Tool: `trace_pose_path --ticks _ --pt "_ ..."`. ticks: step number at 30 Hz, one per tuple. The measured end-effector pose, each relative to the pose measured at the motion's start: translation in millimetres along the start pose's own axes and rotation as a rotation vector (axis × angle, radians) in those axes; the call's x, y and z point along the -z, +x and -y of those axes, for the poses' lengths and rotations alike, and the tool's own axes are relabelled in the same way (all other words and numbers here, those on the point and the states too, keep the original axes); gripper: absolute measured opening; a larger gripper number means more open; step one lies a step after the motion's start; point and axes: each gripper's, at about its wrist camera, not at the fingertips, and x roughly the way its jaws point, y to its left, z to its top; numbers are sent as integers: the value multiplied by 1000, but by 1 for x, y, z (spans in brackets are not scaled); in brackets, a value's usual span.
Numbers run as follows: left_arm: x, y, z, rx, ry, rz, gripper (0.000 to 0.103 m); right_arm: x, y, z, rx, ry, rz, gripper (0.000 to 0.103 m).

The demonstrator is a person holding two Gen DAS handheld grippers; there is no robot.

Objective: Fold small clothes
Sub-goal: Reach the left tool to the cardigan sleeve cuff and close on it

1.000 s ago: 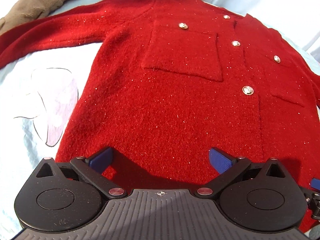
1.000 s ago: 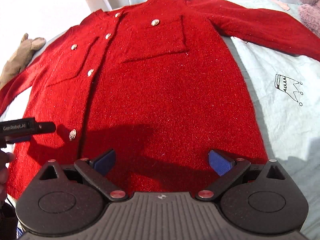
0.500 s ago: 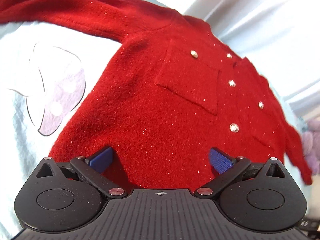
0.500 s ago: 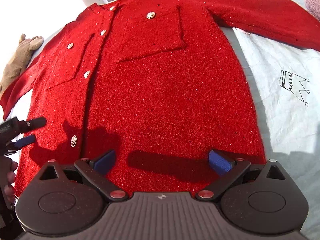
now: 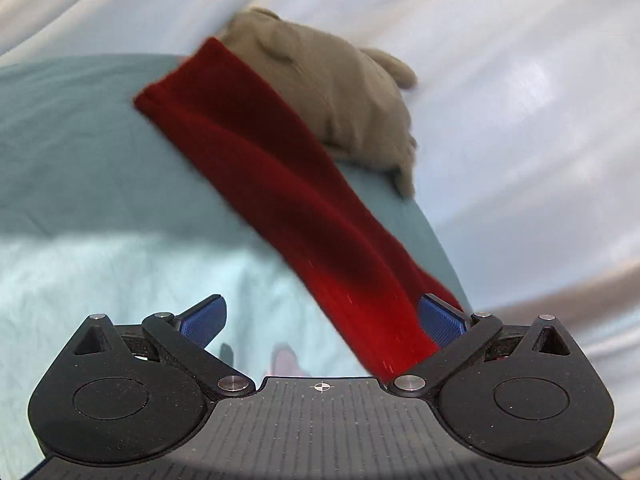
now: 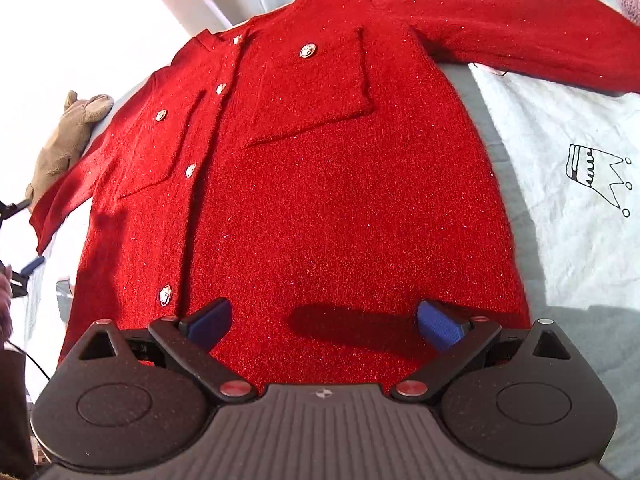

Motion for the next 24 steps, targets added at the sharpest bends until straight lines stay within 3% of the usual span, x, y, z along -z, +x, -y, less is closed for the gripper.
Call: trace_pose_path --ticks 3,7,11,22,24 --pt "-38 19 -30 -26 -120 58 103 -1 1 -4 18 -15 -7 99" --pt "-59 38 -65 80 -309 86 103 -4 4 -6 41 -7 -12 99" --pt "-67 56 -84 161 -394 91 102 -9 8 -10 73 10 -20 99" --pt "-81 78 -108 183 -442 93 25 -19 14 -24 103 17 17 99" --pt "-81 78 -109 185 -424 106 22 -21 13 -28 101 -1 30 99"
